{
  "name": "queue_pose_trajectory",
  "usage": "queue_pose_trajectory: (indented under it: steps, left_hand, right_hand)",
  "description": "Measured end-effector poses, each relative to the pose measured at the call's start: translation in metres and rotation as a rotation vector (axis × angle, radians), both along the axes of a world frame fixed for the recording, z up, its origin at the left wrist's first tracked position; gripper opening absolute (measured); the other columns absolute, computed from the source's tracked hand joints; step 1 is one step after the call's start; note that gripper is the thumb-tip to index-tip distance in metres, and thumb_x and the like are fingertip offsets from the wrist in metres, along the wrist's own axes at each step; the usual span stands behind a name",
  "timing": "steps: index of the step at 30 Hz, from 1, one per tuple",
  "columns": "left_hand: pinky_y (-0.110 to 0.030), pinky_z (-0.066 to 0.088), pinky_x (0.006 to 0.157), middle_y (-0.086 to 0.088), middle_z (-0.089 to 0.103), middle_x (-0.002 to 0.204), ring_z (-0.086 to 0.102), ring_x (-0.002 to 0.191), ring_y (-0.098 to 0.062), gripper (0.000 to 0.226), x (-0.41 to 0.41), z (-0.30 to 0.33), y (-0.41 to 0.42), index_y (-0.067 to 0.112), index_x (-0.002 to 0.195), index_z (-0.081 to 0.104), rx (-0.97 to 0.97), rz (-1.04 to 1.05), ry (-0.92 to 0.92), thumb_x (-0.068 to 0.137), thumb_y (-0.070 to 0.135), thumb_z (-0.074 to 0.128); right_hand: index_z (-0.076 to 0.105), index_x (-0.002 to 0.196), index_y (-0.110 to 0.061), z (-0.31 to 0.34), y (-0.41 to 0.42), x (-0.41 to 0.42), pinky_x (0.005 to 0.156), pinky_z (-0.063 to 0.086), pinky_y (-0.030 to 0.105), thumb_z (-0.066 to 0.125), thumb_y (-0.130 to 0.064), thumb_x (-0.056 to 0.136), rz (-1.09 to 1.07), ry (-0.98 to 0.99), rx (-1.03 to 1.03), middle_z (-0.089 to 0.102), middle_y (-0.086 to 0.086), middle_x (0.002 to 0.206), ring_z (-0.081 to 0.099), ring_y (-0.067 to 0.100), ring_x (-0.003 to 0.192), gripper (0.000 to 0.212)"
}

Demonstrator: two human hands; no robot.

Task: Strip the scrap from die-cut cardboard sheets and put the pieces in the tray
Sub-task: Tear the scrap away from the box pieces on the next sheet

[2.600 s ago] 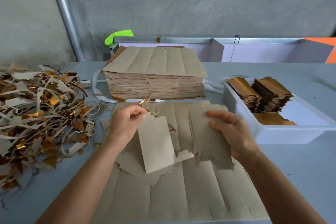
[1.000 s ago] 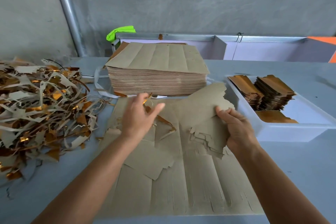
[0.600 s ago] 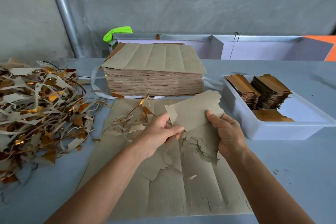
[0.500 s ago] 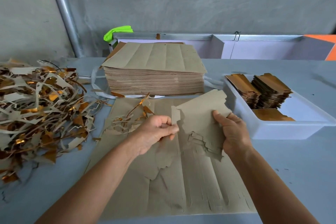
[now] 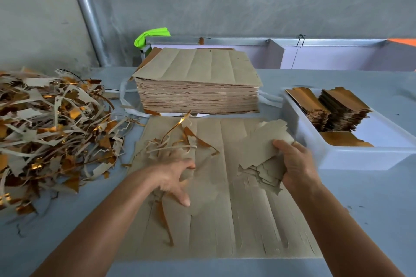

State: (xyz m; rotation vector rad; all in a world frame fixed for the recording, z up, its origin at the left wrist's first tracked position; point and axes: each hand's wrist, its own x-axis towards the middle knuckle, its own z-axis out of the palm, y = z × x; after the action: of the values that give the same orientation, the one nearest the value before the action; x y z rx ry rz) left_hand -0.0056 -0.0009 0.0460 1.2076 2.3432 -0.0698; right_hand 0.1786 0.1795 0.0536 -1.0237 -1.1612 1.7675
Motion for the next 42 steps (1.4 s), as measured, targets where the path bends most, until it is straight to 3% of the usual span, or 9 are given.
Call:
queue_pose_trajectory:
  steps: [8,11,13,18,24,31,34,37,42]
  left_hand:
    - [-0.035,0.044,0.086,0.004,0.047,0.107,0.046,0.104,-0.017,0.038,0.006,0.006,-0.005,0.034,0.081,0.048,0.263,-0.059,-0.058,0.068,0.022,0.082]
    - [-0.019,0.049,0.073,0.010,0.061,0.100,0.058,0.089,-0.004,0.036,0.003,0.018,-0.006,0.033,0.096,0.058,0.417,-0.029,-0.198,0.075,0.010,0.077]
    - [-0.011,0.048,0.073,0.014,0.064,0.102,0.060,0.089,0.004,0.044,0.001,0.026,-0.005,0.026,0.116,0.058,0.518,0.031,-0.336,0.080,0.005,0.071]
    - [-0.030,0.052,0.091,0.002,0.066,0.112,0.063,0.104,-0.011,0.034,0.007,0.034,0.006,0.023,0.123,0.053,0.702,0.129,-0.706,0.091,0.013,0.060]
    - [-0.016,0.048,0.075,0.015,0.064,0.093,0.061,0.085,0.007,0.024,0.026,0.034,0.027,0.027,0.110,0.054,0.672,-0.003,-0.759,0.091,0.013,0.060]
    - [-0.025,0.053,0.084,-0.002,0.066,0.102,0.063,0.093,-0.008,0.021,0.021,0.039,0.031,0.016,0.107,0.061,0.811,0.054,-0.705,0.087,0.011,0.065]
    - [-0.012,0.047,0.069,0.005,0.063,0.085,0.059,0.074,0.003,0.020,0.008,0.037,0.034,0.022,0.091,0.066,0.958,0.214,-0.504,0.092,0.005,0.056]
    - [-0.022,0.039,0.057,0.002,0.060,0.079,0.054,0.069,-0.008,0.019,-0.012,0.029,0.035,0.015,0.093,0.066,0.965,0.368,-0.119,0.096,0.008,0.049]
    - [-0.042,0.029,0.102,-0.013,0.036,0.137,0.034,0.127,-0.029,0.056,-0.022,0.018,0.024,0.017,0.137,0.036,0.358,0.345,0.586,0.089,0.027,0.062]
  right_hand:
    - [0.050,0.110,-0.018,-0.001,-0.013,0.001,0.057,0.053,0.031,0.055,-0.002,0.092,0.205,-0.065,0.126,0.064,0.011,0.098,0.065,0.021,0.078,0.024]
    - [0.042,0.123,-0.038,0.002,-0.011,0.005,0.060,0.055,0.027,0.049,0.002,0.093,0.273,-0.089,0.244,0.059,-0.001,0.102,0.063,0.019,0.086,0.050]
    - [0.056,0.114,-0.031,0.007,-0.010,0.006,0.064,0.053,0.024,0.045,0.003,0.093,0.294,-0.167,0.354,0.056,-0.003,0.108,0.058,0.015,0.087,0.042]
    - [0.073,0.087,-0.026,0.014,-0.020,0.000,0.092,0.051,0.040,0.047,-0.006,0.093,0.382,-0.414,0.527,0.063,-0.011,0.096,0.059,0.015,0.094,0.033]
    - [0.071,0.075,-0.027,0.026,-0.039,-0.013,0.062,0.054,0.030,0.067,-0.041,0.083,0.490,-0.415,0.701,0.067,-0.010,0.070,0.063,0.012,0.068,0.017]
    - [0.066,0.070,-0.001,0.018,-0.038,-0.007,0.050,0.054,0.026,0.075,-0.005,0.077,0.566,-0.227,0.274,0.068,0.010,0.066,0.064,0.018,0.053,0.013]
    - [0.064,0.066,-0.003,0.015,-0.034,-0.003,0.050,0.057,0.029,0.076,-0.004,0.075,0.547,-0.248,0.171,0.068,0.012,0.065,0.064,0.019,0.052,0.015]
    - [0.063,0.064,-0.005,0.013,-0.029,0.001,0.048,0.054,0.028,0.078,-0.006,0.072,0.499,-0.278,0.118,0.068,0.011,0.063,0.065,0.020,0.051,0.018]
    - [0.059,0.056,-0.009,0.002,-0.019,0.006,0.044,0.051,0.025,0.078,-0.006,0.073,0.284,-0.195,0.046,0.066,0.008,0.057,0.062,0.017,0.046,0.026]
